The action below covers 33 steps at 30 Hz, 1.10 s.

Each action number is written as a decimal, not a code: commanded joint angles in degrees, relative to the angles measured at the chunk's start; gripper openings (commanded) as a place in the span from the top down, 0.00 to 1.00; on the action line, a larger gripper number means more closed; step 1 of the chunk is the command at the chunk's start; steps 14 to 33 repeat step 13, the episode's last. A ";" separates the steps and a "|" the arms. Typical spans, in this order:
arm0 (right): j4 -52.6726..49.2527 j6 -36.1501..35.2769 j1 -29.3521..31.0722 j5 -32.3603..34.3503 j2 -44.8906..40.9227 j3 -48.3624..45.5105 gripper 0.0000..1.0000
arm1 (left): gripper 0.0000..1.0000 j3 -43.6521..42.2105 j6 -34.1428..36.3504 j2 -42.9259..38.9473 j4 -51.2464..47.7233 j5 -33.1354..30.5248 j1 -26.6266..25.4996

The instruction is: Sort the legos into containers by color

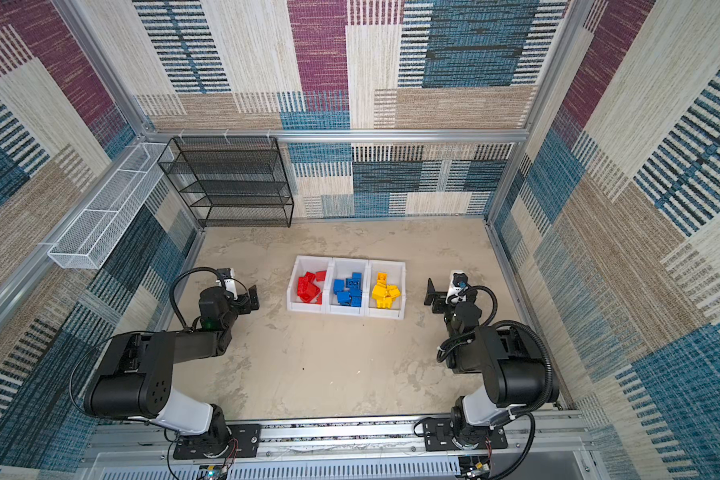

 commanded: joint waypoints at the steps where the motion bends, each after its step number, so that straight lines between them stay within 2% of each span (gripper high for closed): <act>1: 2.65 -0.56 0.03 -0.48 -0.14 0.10 0.00 | 0.02 0.19 0.50 -0.02 1.50 0.45 0.03; 33: 2.79 -0.58 0.01 -0.51 -0.15 0.10 0.01 | 0.02 0.06 0.44 -0.09 1.64 0.67 0.06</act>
